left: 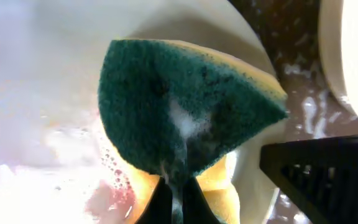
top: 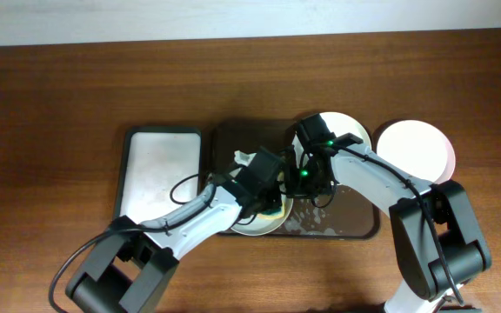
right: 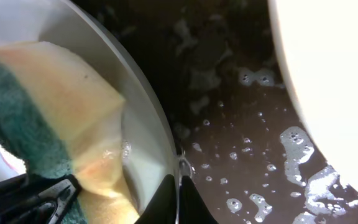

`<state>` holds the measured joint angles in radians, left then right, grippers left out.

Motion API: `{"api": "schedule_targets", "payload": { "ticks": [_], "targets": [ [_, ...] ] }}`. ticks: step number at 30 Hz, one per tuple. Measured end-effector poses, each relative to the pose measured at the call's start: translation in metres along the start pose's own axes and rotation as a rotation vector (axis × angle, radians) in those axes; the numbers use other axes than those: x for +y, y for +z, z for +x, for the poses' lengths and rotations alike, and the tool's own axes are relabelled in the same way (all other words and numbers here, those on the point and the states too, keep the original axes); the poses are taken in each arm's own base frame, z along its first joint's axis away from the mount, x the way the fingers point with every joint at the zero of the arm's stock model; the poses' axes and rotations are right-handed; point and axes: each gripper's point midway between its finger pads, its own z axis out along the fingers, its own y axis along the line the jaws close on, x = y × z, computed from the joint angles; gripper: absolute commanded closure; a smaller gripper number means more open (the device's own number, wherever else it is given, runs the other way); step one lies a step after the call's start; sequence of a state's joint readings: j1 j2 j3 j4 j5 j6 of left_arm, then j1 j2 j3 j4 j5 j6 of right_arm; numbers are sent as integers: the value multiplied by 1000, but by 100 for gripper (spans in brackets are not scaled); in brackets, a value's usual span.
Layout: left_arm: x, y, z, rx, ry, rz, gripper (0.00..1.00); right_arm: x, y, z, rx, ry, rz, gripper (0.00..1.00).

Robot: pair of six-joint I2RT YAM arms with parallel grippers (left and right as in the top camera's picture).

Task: Clean dirty plates on tray and stack at the side
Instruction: 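Scrub the pale green plate with the sponge in the left gripper, then stack the pale green plate onto the pink plate with the right gripper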

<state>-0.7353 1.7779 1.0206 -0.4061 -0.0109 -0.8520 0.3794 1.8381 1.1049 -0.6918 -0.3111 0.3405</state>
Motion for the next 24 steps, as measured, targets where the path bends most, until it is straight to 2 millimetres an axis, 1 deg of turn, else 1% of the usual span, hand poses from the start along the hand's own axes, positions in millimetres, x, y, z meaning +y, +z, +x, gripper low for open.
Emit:
{"api": "schedule_targets", "payload": {
  "ticks": [5, 8, 9, 10, 11, 14, 15, 16, 17, 18, 21, 23, 24],
  "targets": [
    [29, -5, -9, -80, 18, -172, 100, 1, 0, 0, -2, -2, -5, 96],
    [54, -16, -11, -68, 9, -275, 100, 1, 0, 0, -2, -2, -5, 96],
    [61, -23, -11, -63, 8, -296, 100, 1, 0, -1, -2, -2, -5, 96],
    [64, -30, -13, -66, 14, -302, 100, 1, 0, -1, -2, -2, -5, 96],
    [63, -41, -17, -85, 17, -288, 100, 1, 0, -1, -2, -2, -5, 96],
    [52, -86, -36, -178, 27, -200, 100, 0, -2, 1, 5, 1, 3, 96],
    [53, -96, -40, -194, 23, -186, 100, -1, -5, 2, 10, 4, 18, 96],
    [59, -105, -43, -200, 19, -188, 100, -3, -11, 0, 1, 1, 42, 96],
    [68, -109, -48, -196, 20, -192, 100, -3, -21, -3, -21, -12, 58, 96],
    [75, -110, -52, -188, 23, -191, 100, -1, -32, -8, -50, -28, 70, 96],
    [103, -112, -68, -147, 26, -174, 100, -1, -74, -20, -164, -75, 135, 96],
    [124, -114, -79, -131, 17, -160, 100, -7, -98, -22, -228, -100, 198, 96],
    [132, -116, -83, -126, 13, -153, 100, -9, -107, -23, -253, -114, 219, 96]
  ]
}}
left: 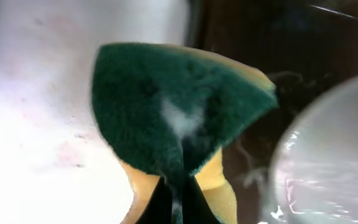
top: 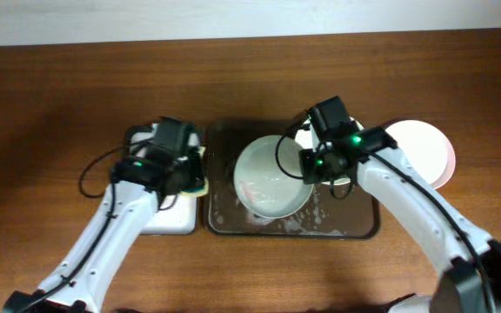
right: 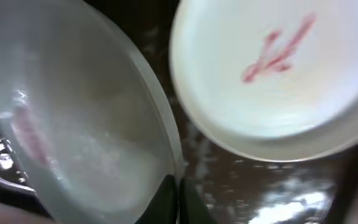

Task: Clean dirty plates on tray and stack at the side
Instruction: 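Stack the pale green plate onto the pink plate with the right gripper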

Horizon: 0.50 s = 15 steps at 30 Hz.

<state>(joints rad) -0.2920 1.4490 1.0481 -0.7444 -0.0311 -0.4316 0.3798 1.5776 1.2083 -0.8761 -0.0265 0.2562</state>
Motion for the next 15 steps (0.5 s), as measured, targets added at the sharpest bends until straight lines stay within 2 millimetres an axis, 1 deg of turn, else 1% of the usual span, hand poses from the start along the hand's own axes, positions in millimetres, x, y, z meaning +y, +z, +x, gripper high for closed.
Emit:
{"api": "schedule_targets", "payload": {
  "ticks": [2, 4, 5, 7, 8, 10, 13, 15],
  "targets": [
    [19, 0, -8, -2, -29, -5, 100, -13, -16, -6, -60, -27, 82, 96],
    [38, 0, -15, -8, -65, -17, 100, -19, -28, -10, -112, -67, 157, 96],
    [44, 1, -17, -7, -77, -22, 100, -17, -35, -12, -143, -103, 200, 96],
    [52, 5, -17, 2, -91, -30, 100, -13, -42, -13, -175, -145, 255, 96],
    [58, 14, -15, 30, -99, -43, 100, -6, -49, -15, -215, -207, 332, 96],
    [60, 20, -12, 49, -96, -49, 100, -3, -55, -16, -250, -253, 406, 96],
    [62, 36, -4, 100, -93, -58, 100, 4, -73, -22, -343, -332, 560, 96],
    [62, 40, -2, 115, -94, -62, 100, 7, -82, -25, -386, -352, 621, 96]
  ]
}}
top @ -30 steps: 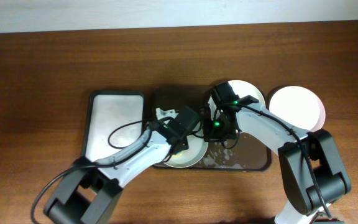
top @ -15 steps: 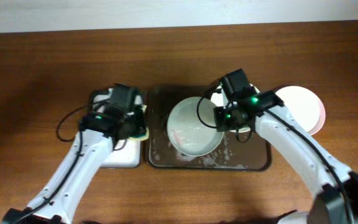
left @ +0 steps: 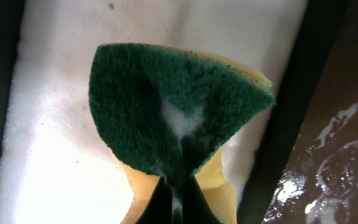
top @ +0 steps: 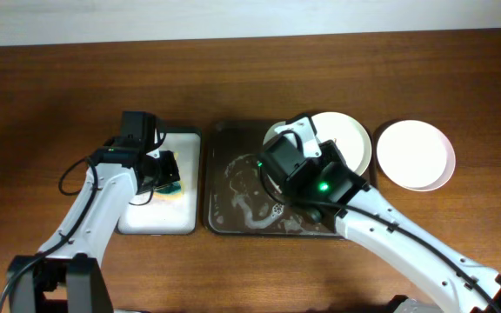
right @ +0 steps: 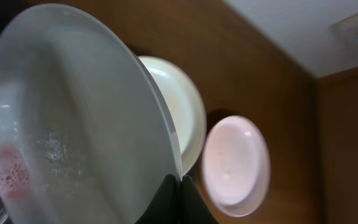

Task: Clean dirty plates on tray and stack at the side
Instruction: 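Stack the pale green plate onto the pink plate with the right gripper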

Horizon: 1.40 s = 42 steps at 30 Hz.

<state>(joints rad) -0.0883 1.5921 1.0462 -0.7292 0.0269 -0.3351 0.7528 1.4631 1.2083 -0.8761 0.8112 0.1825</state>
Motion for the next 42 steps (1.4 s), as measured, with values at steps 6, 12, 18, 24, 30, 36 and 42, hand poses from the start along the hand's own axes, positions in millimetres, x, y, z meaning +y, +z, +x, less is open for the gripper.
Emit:
{"api": "schedule_targets", "payload": {
  "ticks": [6, 12, 18, 24, 30, 36, 42],
  "targets": [
    [0, 2, 0, 3, 3, -1, 100, -18, -6, -10, -55, 5, 129, 96],
    [0, 2, 0, 3, 3, -1, 100, -27, -8, -14, -73, 19, 183, 96],
    [0, 2, 0, 3, 3, -1, 100, -46, 24, 1, 26, 212, 127, 96],
    [0, 2, 0, 3, 3, 0, 100, -133, 99, 76, 315, 681, 48, 96],
    [0, 2, 0, 3, 3, 0, 100, -201, 127, 157, 467, 1021, 53, 96],
    [0, 2, 0, 3, 3, 0, 100, -199, 155, 183, 531, 1139, -37, 51],
    [0, 2, 0, 3, 3, 0, 100, -123, 140, 116, 449, 1008, -492, 45]
  ]
}}
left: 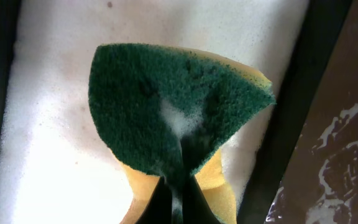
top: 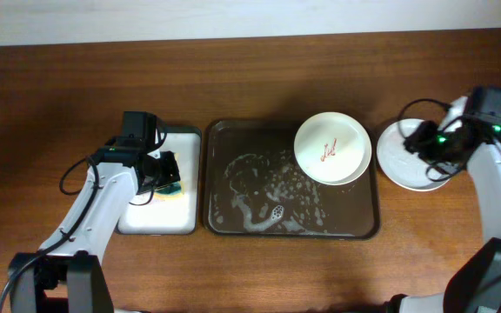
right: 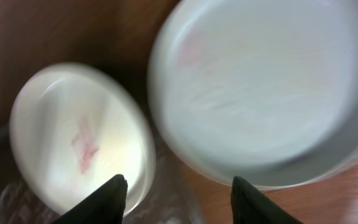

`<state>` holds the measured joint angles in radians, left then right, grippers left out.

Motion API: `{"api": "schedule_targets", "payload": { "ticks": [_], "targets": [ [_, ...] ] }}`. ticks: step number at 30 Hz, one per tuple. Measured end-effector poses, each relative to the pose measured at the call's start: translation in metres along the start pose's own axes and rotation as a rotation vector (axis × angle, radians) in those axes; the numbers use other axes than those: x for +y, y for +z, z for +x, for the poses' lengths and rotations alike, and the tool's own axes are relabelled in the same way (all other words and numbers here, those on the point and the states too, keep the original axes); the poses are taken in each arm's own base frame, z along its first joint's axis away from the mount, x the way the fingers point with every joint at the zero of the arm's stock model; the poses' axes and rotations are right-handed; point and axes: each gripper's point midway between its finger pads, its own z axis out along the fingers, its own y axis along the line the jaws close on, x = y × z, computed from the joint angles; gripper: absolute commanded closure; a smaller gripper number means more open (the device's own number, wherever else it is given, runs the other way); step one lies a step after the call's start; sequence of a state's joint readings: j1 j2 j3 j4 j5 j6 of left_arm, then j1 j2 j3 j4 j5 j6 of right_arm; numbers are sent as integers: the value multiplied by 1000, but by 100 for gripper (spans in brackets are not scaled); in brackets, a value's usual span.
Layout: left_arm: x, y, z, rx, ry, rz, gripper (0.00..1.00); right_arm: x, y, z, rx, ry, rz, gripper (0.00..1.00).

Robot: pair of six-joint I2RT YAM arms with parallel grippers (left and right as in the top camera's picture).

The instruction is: Clean dirty plates on tray and stack at the side

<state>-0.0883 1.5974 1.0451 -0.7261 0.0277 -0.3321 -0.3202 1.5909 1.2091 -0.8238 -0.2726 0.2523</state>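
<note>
A white plate with red smears (top: pixel 332 148) sits at the back right of the dark tray (top: pixel 233 222); the right wrist view shows it as the smeared plate (right: pixel 82 146). A clean white plate (top: pixel 407 161) lies on the wood right of the tray, also seen as the pale plate (right: pixel 260 87). My right gripper (top: pixel 424 145) hovers open over its left rim, fingers (right: pixel 114 193) spread and empty. My left gripper (top: pixel 165 181) is shut on a green-and-yellow sponge (left: pixel 173 106) over the white foamy tray (top: pixel 146 222).
Soapy water and foam streaks (top: pixel 255 196) cover the dark tray's floor. The white tray (left: pixel 48 162) lies directly left of the dark tray's rim (left: pixel 297 106). Bare wooden table (top: pixel 250 69) surrounds both trays.
My right gripper held a wet plate tipped up over the dark tray. That plate now lies on the side plate at the right, and the gripper is open above it. The left arm has not moved.
The sponge was pressed on a plate in the dark tray while my right gripper gripped its rim. Then the sponge was at the white tray's edge, the plate held. Then the plate stood tipped up. Now it lies at the right side, released.
</note>
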Motion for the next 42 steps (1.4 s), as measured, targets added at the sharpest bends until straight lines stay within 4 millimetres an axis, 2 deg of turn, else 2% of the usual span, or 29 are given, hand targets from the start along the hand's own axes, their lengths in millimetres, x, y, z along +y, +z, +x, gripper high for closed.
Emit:
{"api": "schedule_targets", "payload": {
  "ticks": [1, 3, 5, 7, 11, 13, 16, 20, 23, 26, 27, 29, 30, 31, 35, 38, 42],
  "targets": [
    [0, 0, 0, 0, 0, 0, 100, 16, 3, 8, 26, -46, -28, 46],
    [0, 0, 0, 0, 0, 0, 100, 36, 13, 21, 62, -116, -39, 48],
    [0, 0, 0, 0, 0, 0, 100, 43, 33, 40, 125, -160, -24, 53],
    [0, 0, 0, 0, 0, 0, 100, 42, 54, 55, 195, -176, -2, 61],
    [0, 0, 0, 0, 0, 0, 100, 28, 92, 78, 321, -163, 50, 67],
    [0, 0, 0, 0, 0, 0, 100, 21, 103, 85, 359, -153, 66, 81],
    [0, 0, 0, 0, 0, 0, 100, 20, 107, 88, 370, -145, 70, 94],
    [0, 0, 0, 0, 1, 1, 100, 31, 106, 96, 400, -148, 18, 96],
    [-12, 0, 0, 5, 54, 65, 100, 52, 106, 114, 444, -196, -18, 96],
    [-41, -3, 0, -3, 132, 185, 100, 81, 107, 141, 489, -286, -36, 96],
    [-62, -5, 4, -8, 183, 244, 100, 88, 107, 149, 501, -308, -40, 96],
    [-87, -8, 8, -24, 242, 300, 100, 97, 107, 158, 513, -334, -43, 96],
    [-113, -11, 14, -36, 290, 347, 100, 103, 107, 164, 520, -352, -47, 96],
    [-127, -13, 21, -31, 312, 375, 100, 106, 108, 167, 523, -363, -49, 96],
    [-186, -21, 41, -41, 293, 475, 100, 110, 108, 172, 527, -381, -53, 96],
    [-209, -7, 65, 23, 205, 471, 100, 110, 108, 172, 526, -382, -53, 96],
    [-238, 15, 86, 45, 190, 480, 100, 110, 108, 173, 527, -381, -52, 96]
  ]
}}
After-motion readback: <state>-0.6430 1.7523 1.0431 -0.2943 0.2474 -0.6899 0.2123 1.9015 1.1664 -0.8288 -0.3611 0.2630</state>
